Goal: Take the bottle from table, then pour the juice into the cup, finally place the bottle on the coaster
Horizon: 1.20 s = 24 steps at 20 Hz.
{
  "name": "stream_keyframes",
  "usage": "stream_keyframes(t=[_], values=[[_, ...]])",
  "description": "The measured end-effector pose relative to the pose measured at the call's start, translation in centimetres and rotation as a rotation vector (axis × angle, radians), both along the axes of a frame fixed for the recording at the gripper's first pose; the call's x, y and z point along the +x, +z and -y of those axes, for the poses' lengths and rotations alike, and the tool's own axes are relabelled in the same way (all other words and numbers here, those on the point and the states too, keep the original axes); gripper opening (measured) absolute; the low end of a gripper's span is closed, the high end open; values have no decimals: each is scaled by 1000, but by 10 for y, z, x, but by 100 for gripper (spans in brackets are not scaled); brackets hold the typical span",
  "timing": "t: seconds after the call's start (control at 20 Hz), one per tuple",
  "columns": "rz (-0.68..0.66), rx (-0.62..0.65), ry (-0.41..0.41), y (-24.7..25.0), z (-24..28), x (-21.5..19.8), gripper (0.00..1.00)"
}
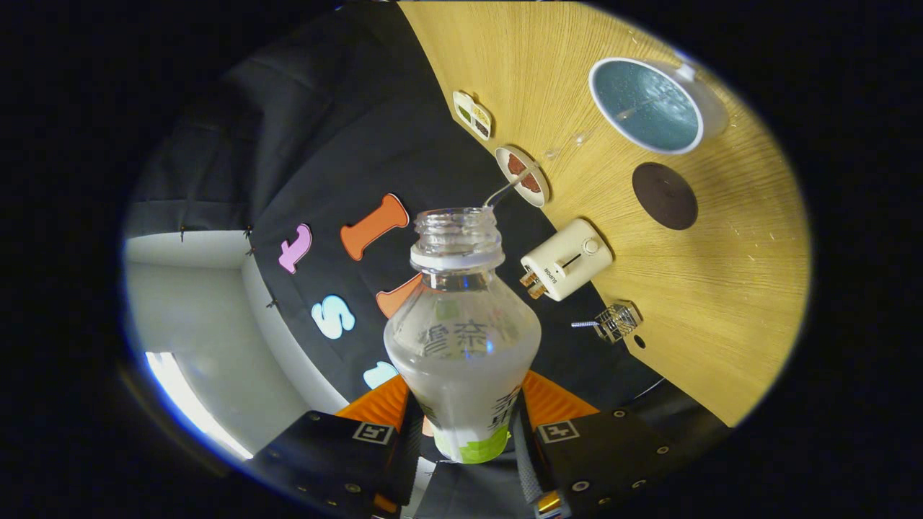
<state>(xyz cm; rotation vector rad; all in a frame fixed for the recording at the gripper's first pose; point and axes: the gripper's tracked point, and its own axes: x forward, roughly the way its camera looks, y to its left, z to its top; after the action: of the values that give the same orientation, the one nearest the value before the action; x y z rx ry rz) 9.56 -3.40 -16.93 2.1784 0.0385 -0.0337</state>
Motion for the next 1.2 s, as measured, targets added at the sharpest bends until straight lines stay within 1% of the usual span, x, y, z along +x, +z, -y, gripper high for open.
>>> stream_keyframes(t=[0.05,0.3,0.45,0.55,0.65,0.8,0.95,1.1,1.2], values=[[-5,0,3,-1,1,-3,59],[-25,-38,30,-12,-7,-3,60],[-46,-97,50,-20,-11,-3,59],[-59,-159,64,-26,-13,-3,59],[-75,-249,91,-30,-16,-4,59],[-114,-442,132,-40,-16,-4,59],[-86,-568,143,-28,-8,-3,59],[-95,-793,173,-31,-3,3,59],[-103,-919,189,-31,1,6,59]])
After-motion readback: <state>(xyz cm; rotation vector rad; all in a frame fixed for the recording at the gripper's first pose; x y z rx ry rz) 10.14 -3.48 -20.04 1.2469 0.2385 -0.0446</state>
